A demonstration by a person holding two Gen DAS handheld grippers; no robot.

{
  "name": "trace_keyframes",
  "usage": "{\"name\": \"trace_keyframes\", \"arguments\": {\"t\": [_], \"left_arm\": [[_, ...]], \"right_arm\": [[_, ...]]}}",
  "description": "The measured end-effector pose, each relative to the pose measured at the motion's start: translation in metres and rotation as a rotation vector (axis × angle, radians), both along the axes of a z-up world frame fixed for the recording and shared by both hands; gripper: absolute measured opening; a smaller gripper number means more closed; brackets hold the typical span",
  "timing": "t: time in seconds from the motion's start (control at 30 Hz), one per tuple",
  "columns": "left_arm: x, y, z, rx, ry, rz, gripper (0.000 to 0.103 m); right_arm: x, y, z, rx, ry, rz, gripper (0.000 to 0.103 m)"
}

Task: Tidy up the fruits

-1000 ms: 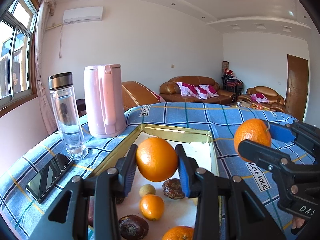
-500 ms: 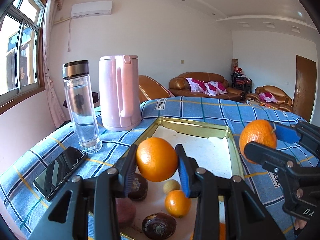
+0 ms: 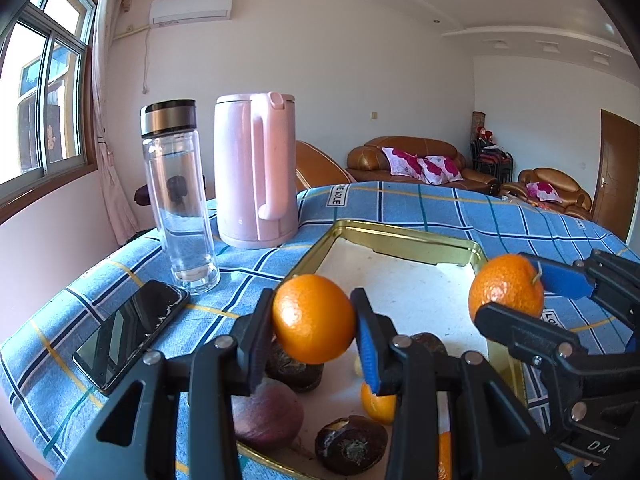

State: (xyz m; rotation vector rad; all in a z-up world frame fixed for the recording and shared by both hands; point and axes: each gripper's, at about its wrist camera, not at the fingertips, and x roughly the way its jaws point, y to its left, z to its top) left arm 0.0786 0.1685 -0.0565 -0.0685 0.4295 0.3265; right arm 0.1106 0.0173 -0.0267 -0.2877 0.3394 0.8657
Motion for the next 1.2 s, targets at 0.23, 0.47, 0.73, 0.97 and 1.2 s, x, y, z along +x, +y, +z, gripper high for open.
{"name": "trace_keyframes", "arguments": {"t": [0.23, 0.47, 0.73, 0.97, 1.2], "left_arm": [[0.001, 0.004, -0.004, -0.005, 0.016, -0.002, 0.039], [0.004, 0.005, -0.01, -0.004, 0.045, -0.011, 0.039], [0.009, 0.003, -0.019, -0.006, 0.089, -0.029, 0.039], [0.006, 0.0, -0.019, 0.008, 0.093, -0.026, 0.049], [0.0, -0.001, -0.014, 0.013, 0.07, -0.028, 0.061]], "right_arm": [[0.0, 0.009, -0.006, -0.021, 0.019, 0.007, 0.048], [0.006, 0.016, -0.015, -0.057, 0.064, 0.005, 0.048], [0.012, 0.023, -0.03, -0.106, 0.136, 0.01, 0.048], [0.012, 0.024, -0.033, -0.122, 0.163, 0.025, 0.056], [0.01, 0.018, -0.031, -0.109, 0.16, 0.012, 0.059]]}}
